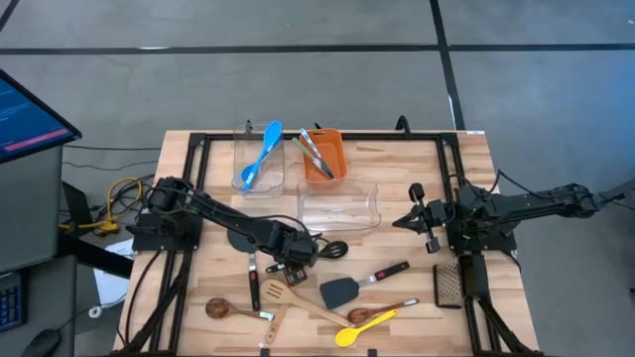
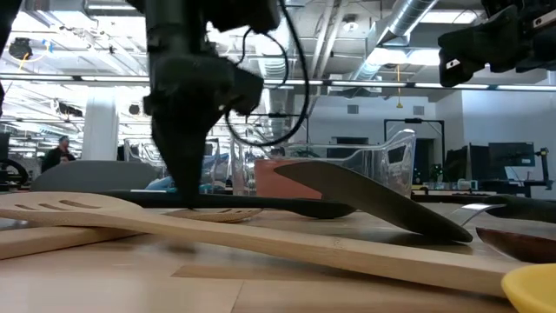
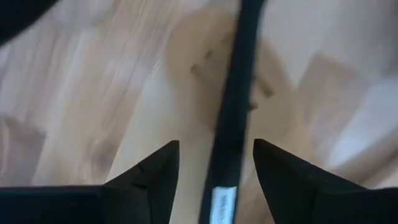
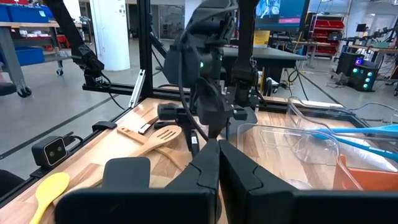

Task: Pick & Place Kitchen Items
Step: Put the black slotted spatula into the top transparent bin

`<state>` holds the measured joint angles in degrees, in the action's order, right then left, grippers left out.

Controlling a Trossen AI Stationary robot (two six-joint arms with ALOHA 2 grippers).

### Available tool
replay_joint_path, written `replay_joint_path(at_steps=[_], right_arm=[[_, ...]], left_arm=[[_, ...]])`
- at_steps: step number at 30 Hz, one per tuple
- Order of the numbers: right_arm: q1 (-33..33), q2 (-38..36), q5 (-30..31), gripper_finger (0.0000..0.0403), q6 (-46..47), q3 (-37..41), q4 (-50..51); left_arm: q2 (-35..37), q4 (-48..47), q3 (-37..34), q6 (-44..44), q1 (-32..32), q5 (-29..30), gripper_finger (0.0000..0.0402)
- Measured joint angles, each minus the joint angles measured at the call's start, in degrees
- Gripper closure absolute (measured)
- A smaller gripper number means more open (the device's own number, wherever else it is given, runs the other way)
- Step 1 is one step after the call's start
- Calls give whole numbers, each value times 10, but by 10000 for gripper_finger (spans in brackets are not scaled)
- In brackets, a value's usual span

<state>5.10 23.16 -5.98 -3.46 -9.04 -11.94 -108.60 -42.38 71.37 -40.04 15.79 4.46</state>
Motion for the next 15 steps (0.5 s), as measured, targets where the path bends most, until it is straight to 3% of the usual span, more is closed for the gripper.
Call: replay_joint_path(at_steps=[15], right_arm=[[0, 0, 0, 403, -1, 0, 6]], left_arm=[[0, 1, -29, -27, 0, -43, 219]])
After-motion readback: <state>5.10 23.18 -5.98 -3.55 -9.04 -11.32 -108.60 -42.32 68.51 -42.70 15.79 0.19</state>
